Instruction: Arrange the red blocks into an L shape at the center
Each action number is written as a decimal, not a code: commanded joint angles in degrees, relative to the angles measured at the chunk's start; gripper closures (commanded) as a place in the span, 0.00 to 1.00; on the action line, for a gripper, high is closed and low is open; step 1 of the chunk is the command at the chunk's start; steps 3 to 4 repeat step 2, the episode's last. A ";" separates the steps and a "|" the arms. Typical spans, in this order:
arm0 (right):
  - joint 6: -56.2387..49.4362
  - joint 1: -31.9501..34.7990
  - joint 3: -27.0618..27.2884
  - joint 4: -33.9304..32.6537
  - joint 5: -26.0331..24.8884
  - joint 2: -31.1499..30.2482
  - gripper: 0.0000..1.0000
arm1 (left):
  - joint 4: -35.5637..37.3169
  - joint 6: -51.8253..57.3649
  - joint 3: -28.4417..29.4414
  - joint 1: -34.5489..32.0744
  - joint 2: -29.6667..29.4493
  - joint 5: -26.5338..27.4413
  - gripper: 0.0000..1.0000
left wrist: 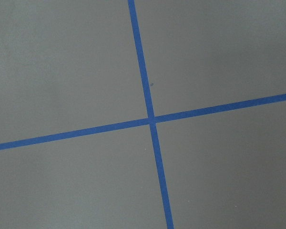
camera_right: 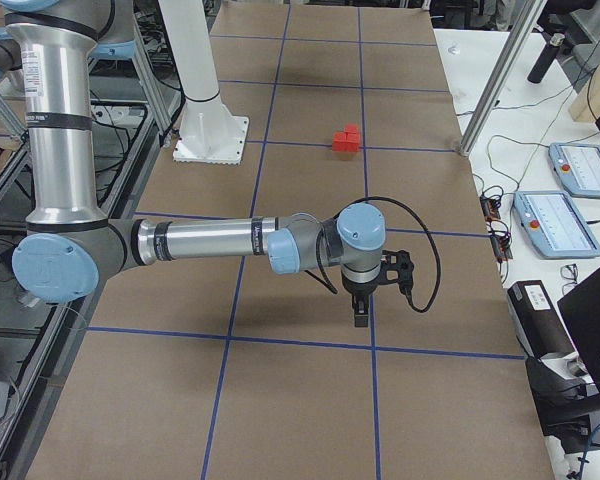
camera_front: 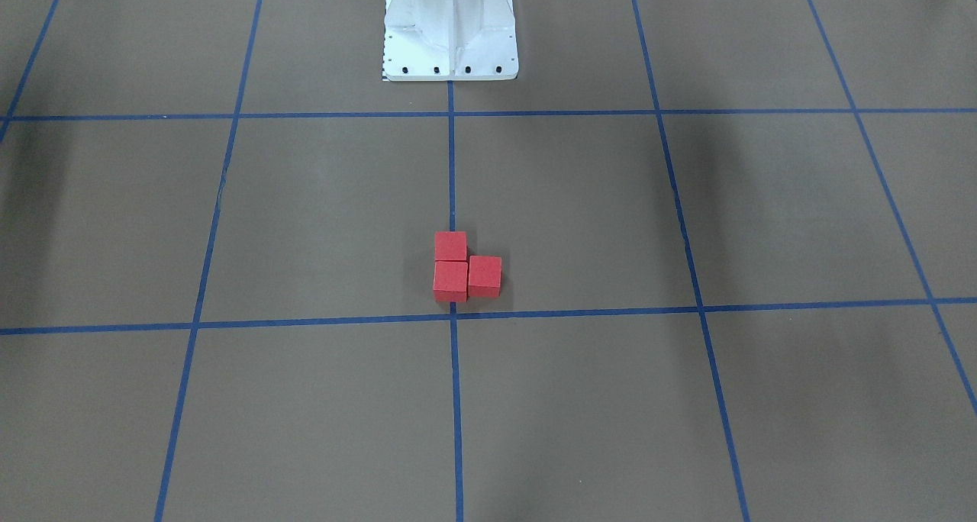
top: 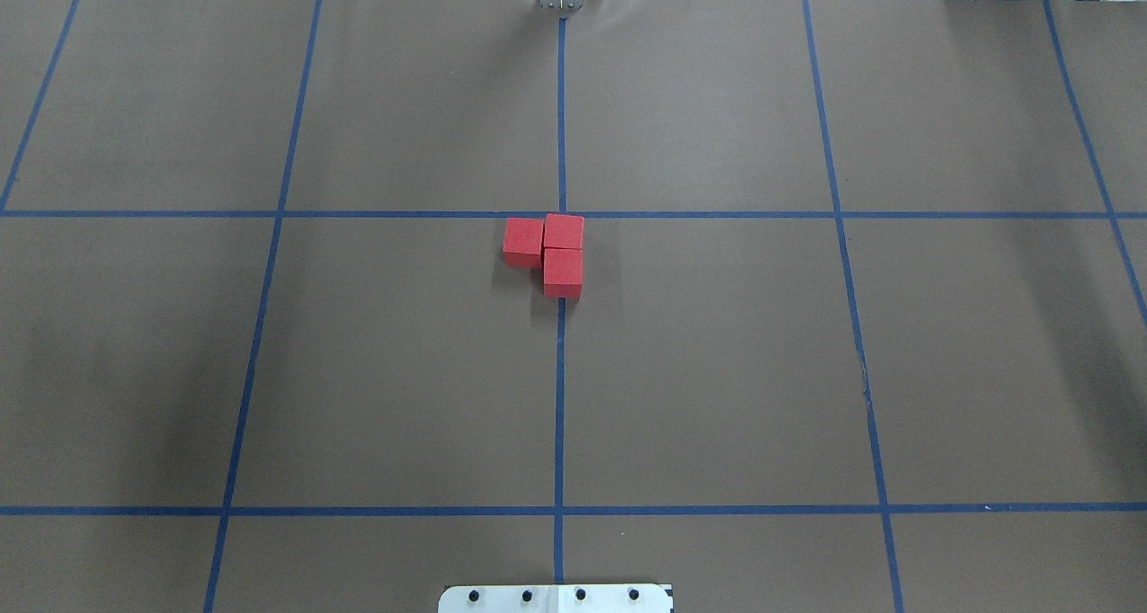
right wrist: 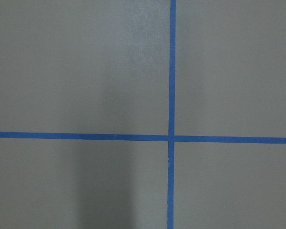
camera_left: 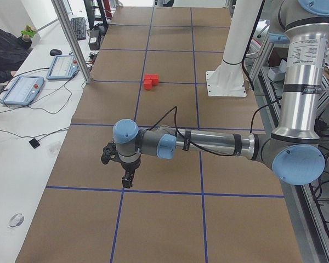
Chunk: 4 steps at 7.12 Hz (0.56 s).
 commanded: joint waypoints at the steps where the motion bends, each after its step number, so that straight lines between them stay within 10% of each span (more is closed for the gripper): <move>1: 0.08 0.00 -0.07 0.07 0.00 -0.07 0.01 | 0.00 0.00 0.03 -0.01 0.01 0.00 0.00; 4: 0.08 0.00 -0.07 0.07 0.00 -0.07 0.01 | 0.00 0.00 0.11 -0.01 0.01 0.00 0.00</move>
